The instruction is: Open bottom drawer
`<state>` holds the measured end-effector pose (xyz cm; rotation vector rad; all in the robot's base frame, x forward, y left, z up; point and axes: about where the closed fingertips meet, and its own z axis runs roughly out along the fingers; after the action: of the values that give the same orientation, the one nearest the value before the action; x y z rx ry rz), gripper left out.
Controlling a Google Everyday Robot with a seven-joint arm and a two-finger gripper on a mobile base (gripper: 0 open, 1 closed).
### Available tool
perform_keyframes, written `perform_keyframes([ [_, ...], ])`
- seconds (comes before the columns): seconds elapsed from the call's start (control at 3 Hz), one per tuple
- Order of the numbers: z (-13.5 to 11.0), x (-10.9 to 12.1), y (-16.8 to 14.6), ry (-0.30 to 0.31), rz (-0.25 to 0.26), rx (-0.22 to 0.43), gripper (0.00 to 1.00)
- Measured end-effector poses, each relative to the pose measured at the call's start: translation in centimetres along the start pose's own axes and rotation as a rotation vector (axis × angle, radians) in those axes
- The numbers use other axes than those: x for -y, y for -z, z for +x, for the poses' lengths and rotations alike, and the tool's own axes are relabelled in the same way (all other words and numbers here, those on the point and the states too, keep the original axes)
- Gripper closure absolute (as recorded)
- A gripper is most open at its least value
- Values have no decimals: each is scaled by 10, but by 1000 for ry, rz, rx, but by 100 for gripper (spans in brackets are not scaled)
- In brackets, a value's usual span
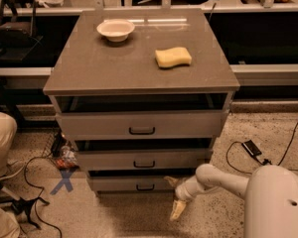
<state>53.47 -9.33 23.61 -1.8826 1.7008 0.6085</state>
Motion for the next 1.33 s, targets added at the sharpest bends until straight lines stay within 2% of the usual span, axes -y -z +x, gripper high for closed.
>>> perform_keyframes([
  [0.33, 1, 1, -1, 19, 21, -7, 0],
  [0.67, 8, 8, -4, 50, 53, -47, 0],
  [1.33, 28, 30, -17, 52, 84, -78, 0],
])
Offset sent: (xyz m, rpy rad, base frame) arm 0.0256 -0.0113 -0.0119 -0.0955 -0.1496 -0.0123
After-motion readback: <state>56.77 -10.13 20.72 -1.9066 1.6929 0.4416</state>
